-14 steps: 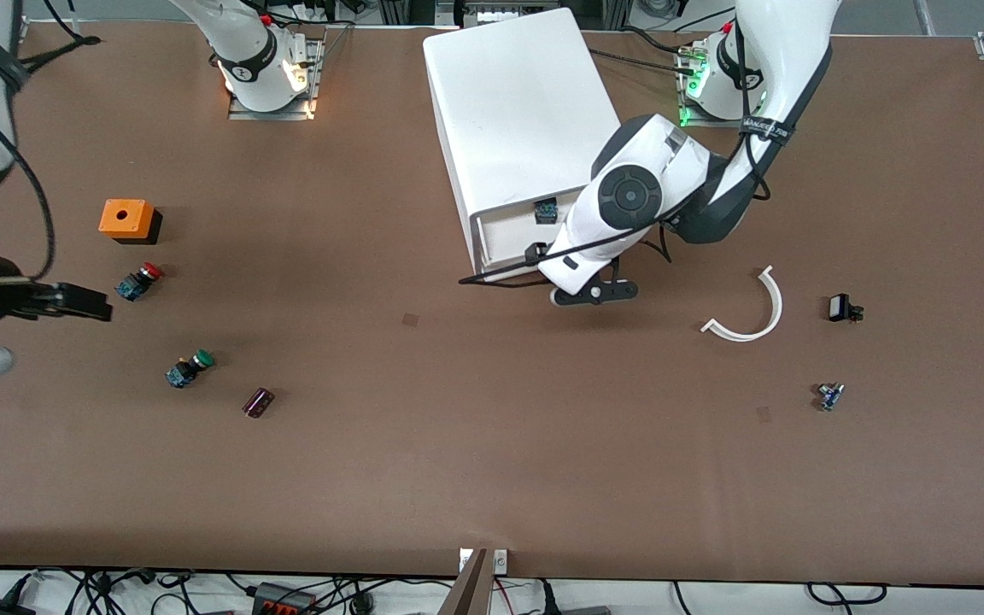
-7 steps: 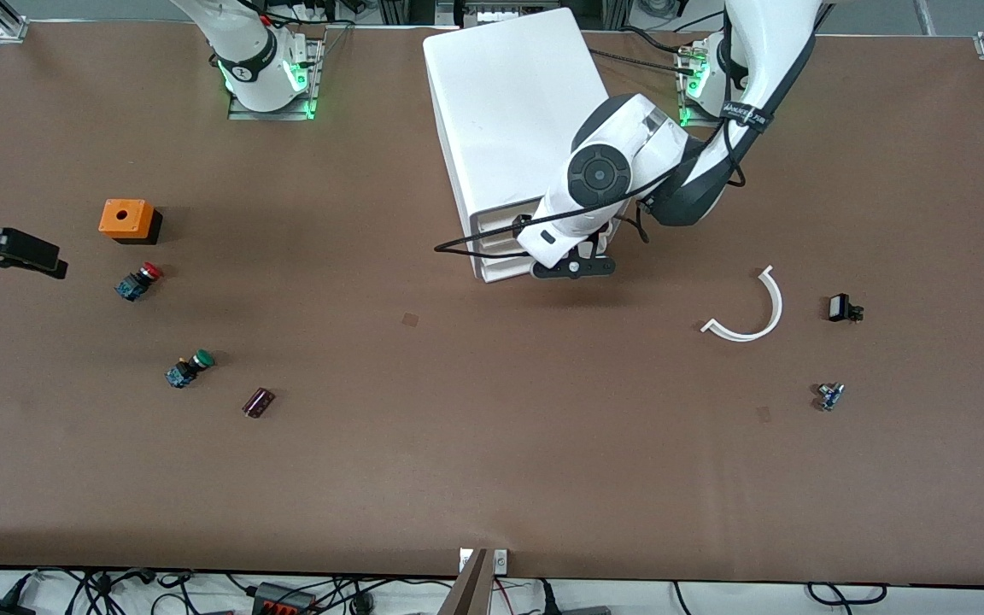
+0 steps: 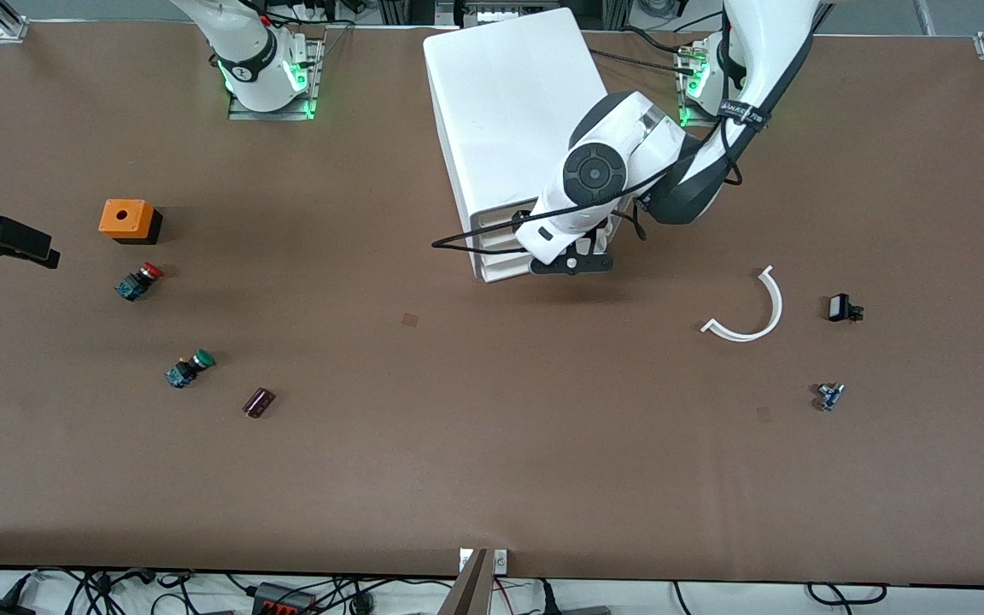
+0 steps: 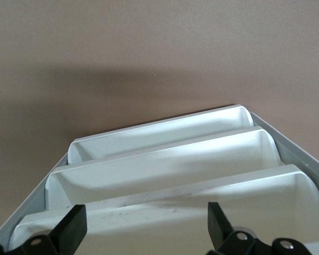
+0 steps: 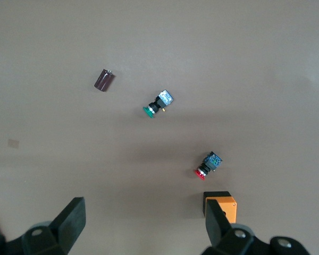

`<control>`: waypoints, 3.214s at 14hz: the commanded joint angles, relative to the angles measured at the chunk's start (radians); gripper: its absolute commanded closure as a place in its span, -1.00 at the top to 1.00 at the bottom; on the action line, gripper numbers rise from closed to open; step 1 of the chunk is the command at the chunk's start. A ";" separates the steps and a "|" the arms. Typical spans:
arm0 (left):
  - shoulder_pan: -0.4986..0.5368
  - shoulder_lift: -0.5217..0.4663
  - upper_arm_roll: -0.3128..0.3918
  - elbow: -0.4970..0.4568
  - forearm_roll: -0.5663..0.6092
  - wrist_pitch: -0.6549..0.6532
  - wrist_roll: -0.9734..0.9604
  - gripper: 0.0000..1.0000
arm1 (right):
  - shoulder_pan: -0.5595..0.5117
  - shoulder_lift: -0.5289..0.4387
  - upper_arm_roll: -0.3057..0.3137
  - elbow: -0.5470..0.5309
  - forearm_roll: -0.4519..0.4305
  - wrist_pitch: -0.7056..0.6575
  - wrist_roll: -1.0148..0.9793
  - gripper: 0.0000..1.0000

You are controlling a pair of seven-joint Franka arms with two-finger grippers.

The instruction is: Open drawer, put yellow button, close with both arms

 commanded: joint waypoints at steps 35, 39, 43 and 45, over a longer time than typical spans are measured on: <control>0.235 -0.508 0.444 0.015 0.032 -0.251 0.934 1.00 | 0.018 -0.259 -0.014 -0.367 -0.001 0.140 -0.028 1.00; 0.246 -0.507 0.435 0.015 0.032 -0.251 0.932 1.00 | 0.017 -0.260 -0.015 -0.369 -0.002 0.134 -0.029 1.00; 0.246 -0.507 0.432 0.017 0.032 -0.262 0.931 1.00 | 0.017 -0.266 -0.015 -0.372 -0.004 0.131 -0.029 1.00; 0.245 -0.507 0.430 0.017 0.032 -0.262 0.931 1.00 | 0.017 -0.266 -0.015 -0.373 -0.002 0.136 -0.029 1.00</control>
